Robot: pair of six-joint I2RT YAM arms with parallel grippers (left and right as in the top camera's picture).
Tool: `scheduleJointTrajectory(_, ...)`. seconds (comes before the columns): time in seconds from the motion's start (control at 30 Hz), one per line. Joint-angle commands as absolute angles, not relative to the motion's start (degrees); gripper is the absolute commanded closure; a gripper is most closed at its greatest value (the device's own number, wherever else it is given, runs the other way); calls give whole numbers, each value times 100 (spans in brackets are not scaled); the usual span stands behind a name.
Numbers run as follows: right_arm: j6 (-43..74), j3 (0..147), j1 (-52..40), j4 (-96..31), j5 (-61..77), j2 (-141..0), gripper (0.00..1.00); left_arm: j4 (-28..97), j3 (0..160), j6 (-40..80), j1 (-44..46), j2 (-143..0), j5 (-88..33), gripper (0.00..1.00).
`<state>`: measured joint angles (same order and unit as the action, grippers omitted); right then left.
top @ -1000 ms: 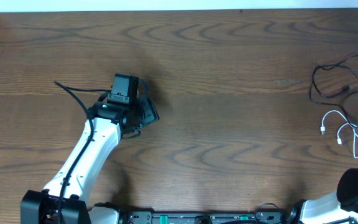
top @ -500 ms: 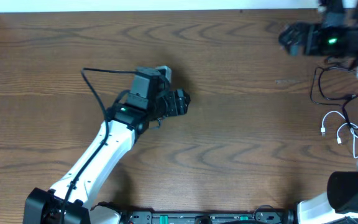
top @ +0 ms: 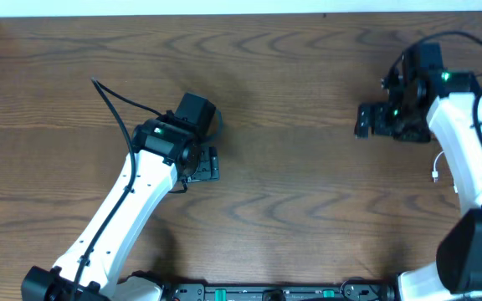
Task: Untangle cables
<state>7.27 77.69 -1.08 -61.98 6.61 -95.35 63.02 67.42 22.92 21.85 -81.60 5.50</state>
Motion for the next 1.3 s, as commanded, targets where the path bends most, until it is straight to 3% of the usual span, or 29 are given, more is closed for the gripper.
scheduleJointTrajectory(0.0,965,6882,-113,-5717,633,-8521,1,6213,6593,2399,2163,-7540,659,11)
scheduleJointTrajectory(0.2,963,5218,-117,-4447,561,-6514,1,5218,5443,2080,2158,-5468,670,11)
scheduleJointTrajectory(0.23,965,5017,-117,-4353,499,-6206,1,5057,5179,2084,2156,-4932,681,2)
scheduleJointTrajectory(0.5,961,4333,-117,-4414,482,-4882,1,5024,4779,2082,2156,-2720,777,2)
scheduleJointTrajectory(1.27,961,4333,-117,-4613,482,-4952,1,5048,4779,2082,2156,-2421,777,2)
